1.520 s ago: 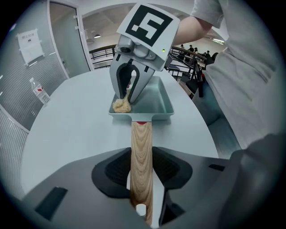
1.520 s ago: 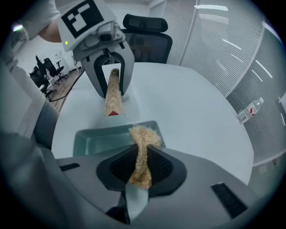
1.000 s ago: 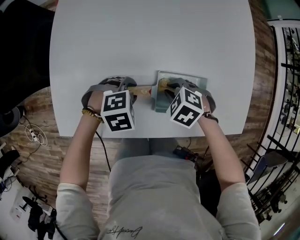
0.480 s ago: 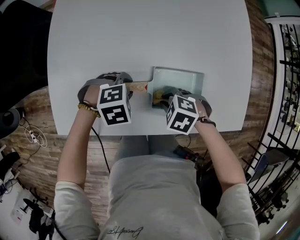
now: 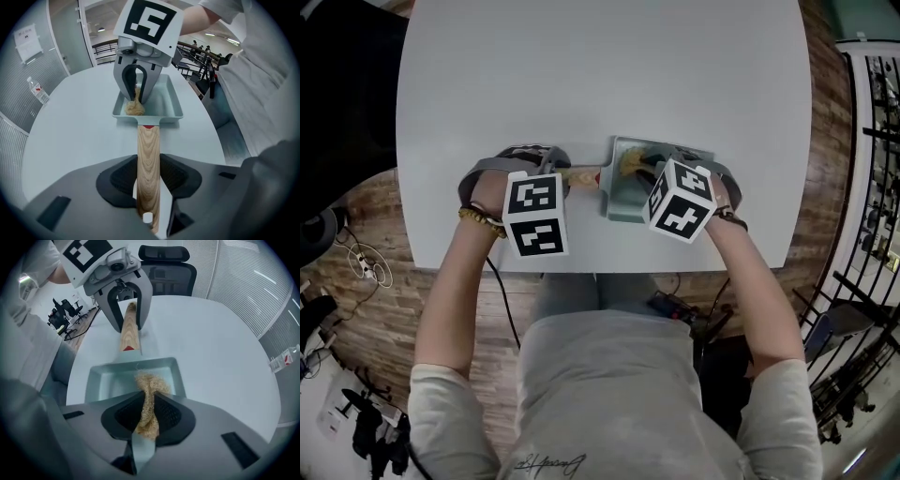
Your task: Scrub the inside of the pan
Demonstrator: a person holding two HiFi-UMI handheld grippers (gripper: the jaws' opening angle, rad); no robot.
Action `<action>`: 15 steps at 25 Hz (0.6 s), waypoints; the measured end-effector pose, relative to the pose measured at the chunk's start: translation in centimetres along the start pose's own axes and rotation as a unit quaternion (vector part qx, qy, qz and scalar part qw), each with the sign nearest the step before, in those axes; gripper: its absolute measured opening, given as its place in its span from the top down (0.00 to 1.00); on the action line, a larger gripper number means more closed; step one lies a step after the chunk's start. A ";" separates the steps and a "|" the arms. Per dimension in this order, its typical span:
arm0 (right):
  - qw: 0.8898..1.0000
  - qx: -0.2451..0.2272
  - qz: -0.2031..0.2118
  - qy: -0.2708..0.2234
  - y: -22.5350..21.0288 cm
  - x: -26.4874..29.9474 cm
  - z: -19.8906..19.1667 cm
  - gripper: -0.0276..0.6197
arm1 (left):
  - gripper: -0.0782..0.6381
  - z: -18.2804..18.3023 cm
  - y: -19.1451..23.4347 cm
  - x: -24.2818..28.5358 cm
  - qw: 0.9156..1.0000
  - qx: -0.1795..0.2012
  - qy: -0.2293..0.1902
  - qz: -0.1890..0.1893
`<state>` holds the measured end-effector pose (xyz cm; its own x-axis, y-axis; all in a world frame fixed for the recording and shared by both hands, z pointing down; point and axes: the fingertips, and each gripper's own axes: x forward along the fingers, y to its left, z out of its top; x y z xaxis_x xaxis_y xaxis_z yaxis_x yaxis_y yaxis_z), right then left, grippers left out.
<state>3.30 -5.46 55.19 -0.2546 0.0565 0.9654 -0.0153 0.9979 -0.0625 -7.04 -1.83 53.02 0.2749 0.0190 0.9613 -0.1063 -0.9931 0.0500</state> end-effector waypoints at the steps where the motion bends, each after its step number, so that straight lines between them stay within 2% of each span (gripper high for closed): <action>1: 1.000 -0.002 -0.004 0.000 -0.4 -0.1 0.0 0.84 | 0.68 0.0 0.0 0.0 1.000 0.000 0.001 -0.001; 8: 0.999 -0.021 -0.030 0.006 -1.0 0.2 -0.2 0.85 | 0.68 -0.1 0.0 0.2 1.000 -0.011 0.004 -0.006; 15: 0.999 -0.030 0.032 0.019 4.2 0.5 -0.3 0.85 | 0.68 -0.8 0.2 0.3 1.000 -0.017 0.007 -0.009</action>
<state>3.39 -1.24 55.53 -0.2154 0.1206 0.9691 0.0574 0.9922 -0.1107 -7.71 -1.89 53.48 0.2638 0.0384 0.9638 -0.1340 -0.9881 0.0760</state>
